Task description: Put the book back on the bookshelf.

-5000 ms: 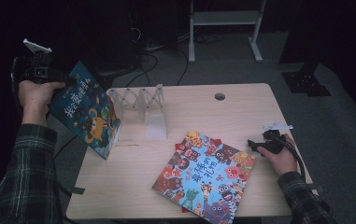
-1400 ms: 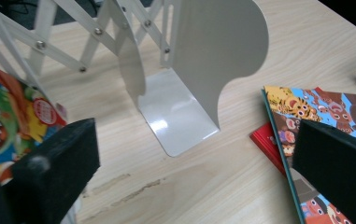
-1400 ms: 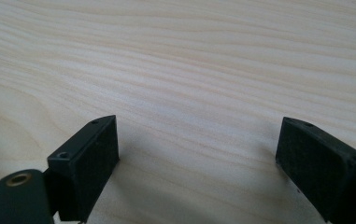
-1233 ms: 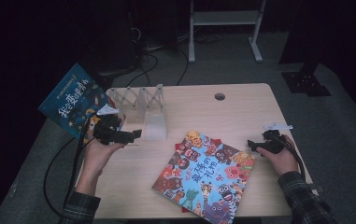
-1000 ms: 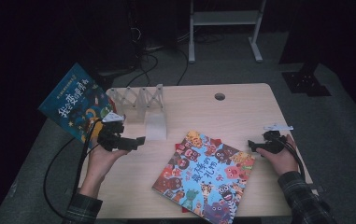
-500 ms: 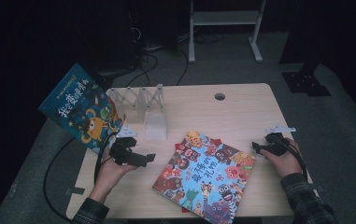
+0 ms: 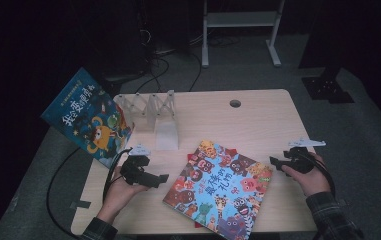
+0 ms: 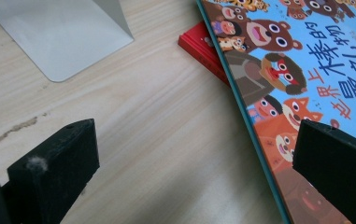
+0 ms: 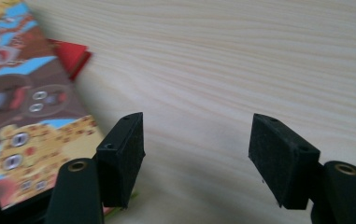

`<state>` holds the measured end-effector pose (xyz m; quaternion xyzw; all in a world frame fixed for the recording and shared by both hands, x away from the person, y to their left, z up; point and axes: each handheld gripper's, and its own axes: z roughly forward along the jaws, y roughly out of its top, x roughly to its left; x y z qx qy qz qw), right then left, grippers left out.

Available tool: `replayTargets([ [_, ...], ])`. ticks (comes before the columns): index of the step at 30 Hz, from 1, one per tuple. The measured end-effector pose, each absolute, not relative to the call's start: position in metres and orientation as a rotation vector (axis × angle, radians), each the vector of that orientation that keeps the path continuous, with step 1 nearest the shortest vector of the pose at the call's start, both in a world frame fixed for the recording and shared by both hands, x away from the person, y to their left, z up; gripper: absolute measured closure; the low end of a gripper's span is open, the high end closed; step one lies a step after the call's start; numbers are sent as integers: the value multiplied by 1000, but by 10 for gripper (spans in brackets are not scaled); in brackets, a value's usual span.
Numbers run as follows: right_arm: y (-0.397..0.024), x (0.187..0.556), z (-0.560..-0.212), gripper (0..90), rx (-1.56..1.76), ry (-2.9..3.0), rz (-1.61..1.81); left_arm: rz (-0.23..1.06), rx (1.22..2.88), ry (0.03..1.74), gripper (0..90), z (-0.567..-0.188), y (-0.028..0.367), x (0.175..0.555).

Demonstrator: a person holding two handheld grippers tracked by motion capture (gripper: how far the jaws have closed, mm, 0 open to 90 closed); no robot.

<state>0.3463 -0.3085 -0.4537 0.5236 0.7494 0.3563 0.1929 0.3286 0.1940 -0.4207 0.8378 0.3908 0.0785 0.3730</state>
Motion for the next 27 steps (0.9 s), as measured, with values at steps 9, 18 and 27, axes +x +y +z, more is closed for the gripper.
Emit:
replayTargets([
  [9,-301,322,-451,354,1476,2156,1111,160,2162,982,21,-426,188,323],
  [18,-290,309,-451,396,1491,2245,1126,22,2213,908,134,-435,179,319],
  [27,-287,310,-454,404,1521,2281,1127,-153,2252,834,259,-441,168,317],
])
